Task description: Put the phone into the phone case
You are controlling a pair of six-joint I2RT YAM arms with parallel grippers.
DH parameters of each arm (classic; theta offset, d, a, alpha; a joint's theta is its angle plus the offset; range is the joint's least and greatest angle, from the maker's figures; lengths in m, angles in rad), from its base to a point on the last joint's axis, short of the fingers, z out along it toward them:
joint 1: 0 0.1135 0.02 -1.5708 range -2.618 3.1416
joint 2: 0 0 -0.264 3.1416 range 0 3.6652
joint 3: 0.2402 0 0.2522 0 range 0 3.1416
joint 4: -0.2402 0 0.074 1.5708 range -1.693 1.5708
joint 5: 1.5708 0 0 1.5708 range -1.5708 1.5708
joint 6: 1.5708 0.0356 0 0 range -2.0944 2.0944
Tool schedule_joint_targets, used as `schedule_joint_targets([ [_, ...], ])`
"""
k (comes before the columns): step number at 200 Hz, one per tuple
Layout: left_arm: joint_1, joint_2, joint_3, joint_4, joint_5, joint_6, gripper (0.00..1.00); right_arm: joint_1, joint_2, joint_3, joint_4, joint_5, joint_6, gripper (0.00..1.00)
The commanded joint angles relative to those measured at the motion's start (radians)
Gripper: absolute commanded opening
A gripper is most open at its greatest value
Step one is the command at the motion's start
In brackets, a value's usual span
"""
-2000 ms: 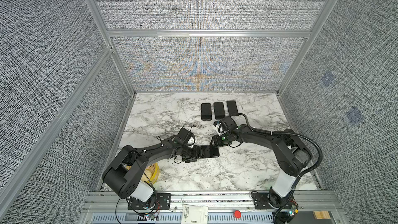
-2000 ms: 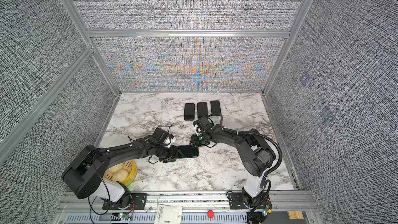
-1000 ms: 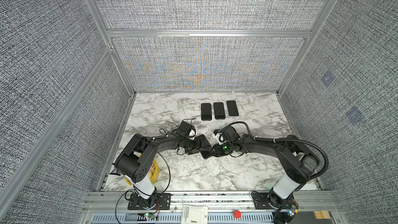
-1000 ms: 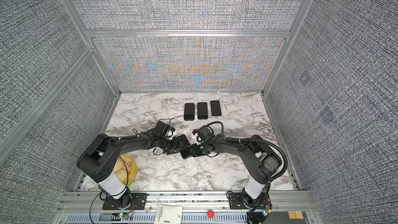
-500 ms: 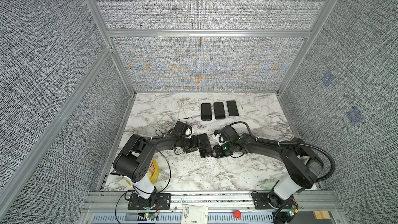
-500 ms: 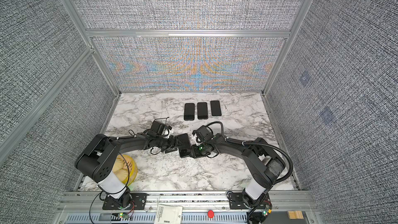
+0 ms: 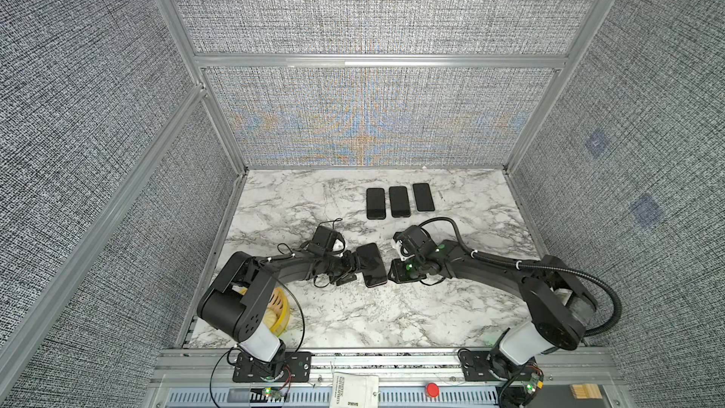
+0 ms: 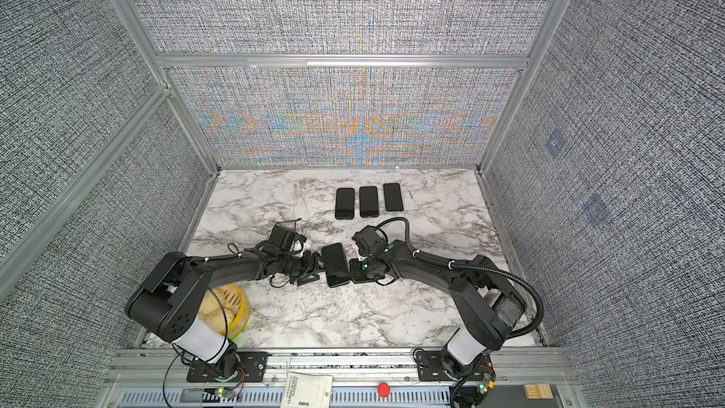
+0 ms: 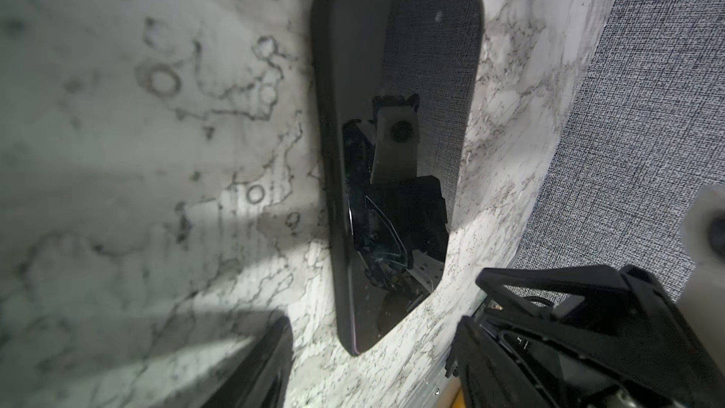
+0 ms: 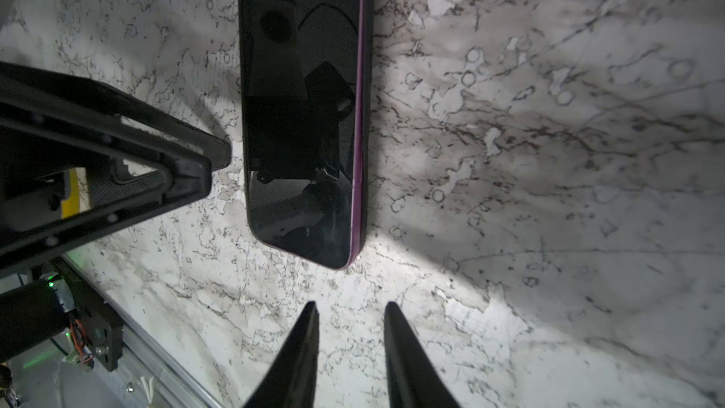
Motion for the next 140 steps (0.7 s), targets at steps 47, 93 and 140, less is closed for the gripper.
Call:
schedule_joint_targets([
  [47, 0.001, 0.049, 0.004, 0.085, 0.049, -0.069, 0.64, 0.019, 0.024, 0.021, 0.01, 0.032, 0.048, 0.31],
  [93, -0.003, 0.065, 0.03, 0.012, 0.035, -0.029, 0.61, 0.019, 0.042, 0.045, -0.004, 0.043, 0.024, 0.28],
  [140, -0.004, 0.072, 0.044, -0.053, 0.015, 0.006, 0.59, 0.029, 0.083, 0.074, 0.002, 0.022, 0.016, 0.27],
])
